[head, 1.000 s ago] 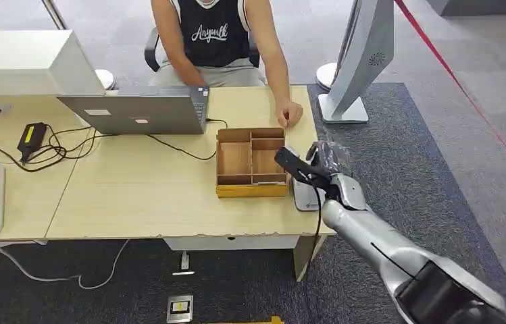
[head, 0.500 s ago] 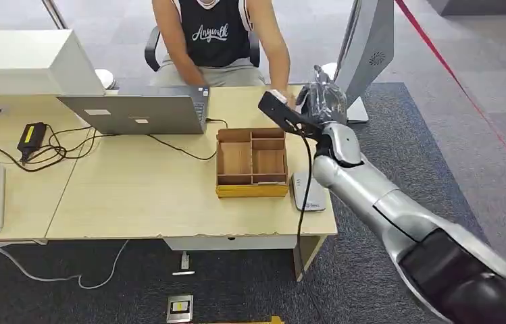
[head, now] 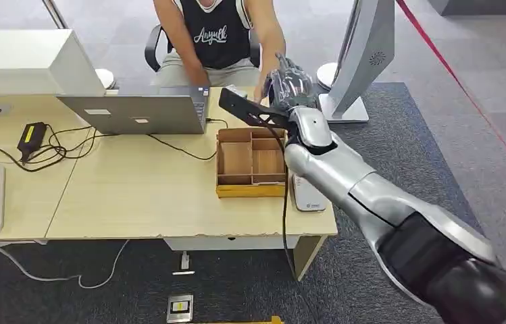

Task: Pass the card to the sensor for recognition and then transmit it.

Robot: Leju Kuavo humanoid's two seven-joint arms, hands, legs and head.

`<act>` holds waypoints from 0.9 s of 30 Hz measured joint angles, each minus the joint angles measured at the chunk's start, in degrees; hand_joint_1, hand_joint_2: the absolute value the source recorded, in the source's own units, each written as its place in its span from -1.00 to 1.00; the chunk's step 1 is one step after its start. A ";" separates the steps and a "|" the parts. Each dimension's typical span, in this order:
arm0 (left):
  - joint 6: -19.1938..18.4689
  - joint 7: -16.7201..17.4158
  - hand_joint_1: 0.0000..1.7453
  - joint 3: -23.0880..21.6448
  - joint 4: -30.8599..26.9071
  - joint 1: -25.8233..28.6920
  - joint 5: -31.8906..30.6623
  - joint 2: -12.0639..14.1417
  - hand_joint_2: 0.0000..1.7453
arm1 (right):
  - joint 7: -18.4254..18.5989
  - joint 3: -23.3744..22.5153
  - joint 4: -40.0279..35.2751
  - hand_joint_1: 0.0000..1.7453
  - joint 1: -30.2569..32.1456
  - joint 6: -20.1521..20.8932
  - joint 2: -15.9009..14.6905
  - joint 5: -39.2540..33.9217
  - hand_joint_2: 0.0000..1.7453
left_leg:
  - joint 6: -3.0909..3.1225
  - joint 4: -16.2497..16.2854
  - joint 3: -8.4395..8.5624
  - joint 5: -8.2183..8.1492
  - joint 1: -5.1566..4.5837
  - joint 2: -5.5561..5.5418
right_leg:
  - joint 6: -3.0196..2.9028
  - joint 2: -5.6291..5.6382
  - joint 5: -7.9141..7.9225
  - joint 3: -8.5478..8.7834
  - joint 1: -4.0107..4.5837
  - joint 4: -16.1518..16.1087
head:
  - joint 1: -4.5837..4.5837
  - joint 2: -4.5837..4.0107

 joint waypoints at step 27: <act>0.37 -0.59 -1.00 0.00 0.00 0.55 0.48 0.00 -1.00 | 2.36 4.22 10.90 -1.00 -2.38 -1.36 5.97 0.57 1.00 | 0.00 0.00 0.01 0.00 0.00 0.00 | 0.00 0.00 0.00 -0.01 0.00 -0.01 | -0.02 0.00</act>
